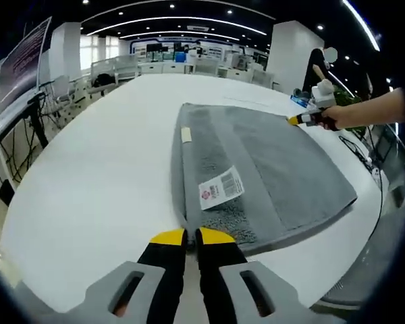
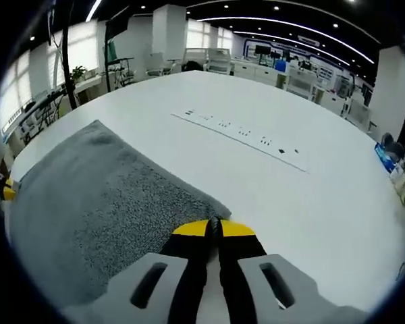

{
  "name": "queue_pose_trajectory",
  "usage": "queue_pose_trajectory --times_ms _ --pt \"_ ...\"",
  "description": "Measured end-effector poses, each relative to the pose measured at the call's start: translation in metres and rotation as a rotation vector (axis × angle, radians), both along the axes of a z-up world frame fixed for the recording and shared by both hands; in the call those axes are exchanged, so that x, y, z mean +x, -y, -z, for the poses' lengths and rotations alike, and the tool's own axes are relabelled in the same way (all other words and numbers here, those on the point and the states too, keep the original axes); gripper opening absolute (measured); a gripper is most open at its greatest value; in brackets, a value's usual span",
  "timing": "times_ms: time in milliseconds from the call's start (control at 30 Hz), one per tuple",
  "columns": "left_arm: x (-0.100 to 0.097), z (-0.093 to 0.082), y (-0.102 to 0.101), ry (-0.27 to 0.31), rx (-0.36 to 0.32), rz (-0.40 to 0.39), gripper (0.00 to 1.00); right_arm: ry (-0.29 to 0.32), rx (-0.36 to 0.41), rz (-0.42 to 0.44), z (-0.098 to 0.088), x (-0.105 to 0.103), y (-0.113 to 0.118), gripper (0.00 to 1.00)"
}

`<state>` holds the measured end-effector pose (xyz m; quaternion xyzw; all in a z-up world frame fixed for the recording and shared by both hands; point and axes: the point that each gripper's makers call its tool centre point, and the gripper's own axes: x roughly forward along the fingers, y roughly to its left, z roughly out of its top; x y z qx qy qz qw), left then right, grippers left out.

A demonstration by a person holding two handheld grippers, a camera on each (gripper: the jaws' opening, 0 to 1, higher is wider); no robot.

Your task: Fold the towel on the table until its edges align and the towel forms a compact rectangular stack.

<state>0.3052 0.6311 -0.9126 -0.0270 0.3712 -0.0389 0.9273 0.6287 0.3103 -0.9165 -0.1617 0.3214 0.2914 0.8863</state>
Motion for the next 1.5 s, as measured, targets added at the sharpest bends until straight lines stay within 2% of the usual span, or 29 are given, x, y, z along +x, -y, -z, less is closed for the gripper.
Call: queue_pose_trajectory --times_ms 100,267,333,600,700,767,933,1367,1500 --pt "0.0 0.0 0.015 -0.018 0.034 0.062 0.06 0.012 -0.018 -0.009 -0.001 -0.006 0.02 0.02" --pt "0.002 0.001 0.039 -0.022 -0.005 0.077 0.06 0.02 -0.014 0.024 -0.001 -0.013 0.055 0.02" --pt "0.002 0.001 0.054 -0.027 -0.004 0.097 0.06 0.027 -0.016 0.027 0.0 -0.017 0.069 0.02" --pt "0.005 0.001 0.093 -0.046 -0.016 0.156 0.06 0.039 -0.035 0.041 -0.001 -0.025 0.118 0.02" --pt "0.008 0.001 0.109 -0.052 0.0 0.191 0.06 0.04 -0.041 0.038 -0.003 -0.026 0.134 0.02" --pt "0.009 0.0 0.118 -0.052 0.002 0.198 0.06 0.038 -0.041 0.045 -0.008 -0.032 0.138 0.02" --pt "0.011 -0.001 0.14 -0.039 -0.011 0.18 0.06 0.051 -0.038 0.06 -0.008 -0.028 0.159 0.02" --pt "0.017 0.001 0.168 -0.015 -0.021 0.128 0.06 0.062 -0.017 0.012 -0.011 -0.011 0.176 0.02" --pt "0.019 0.002 0.167 -0.006 -0.007 0.097 0.07 0.066 0.001 0.007 -0.011 -0.006 0.18 0.02"
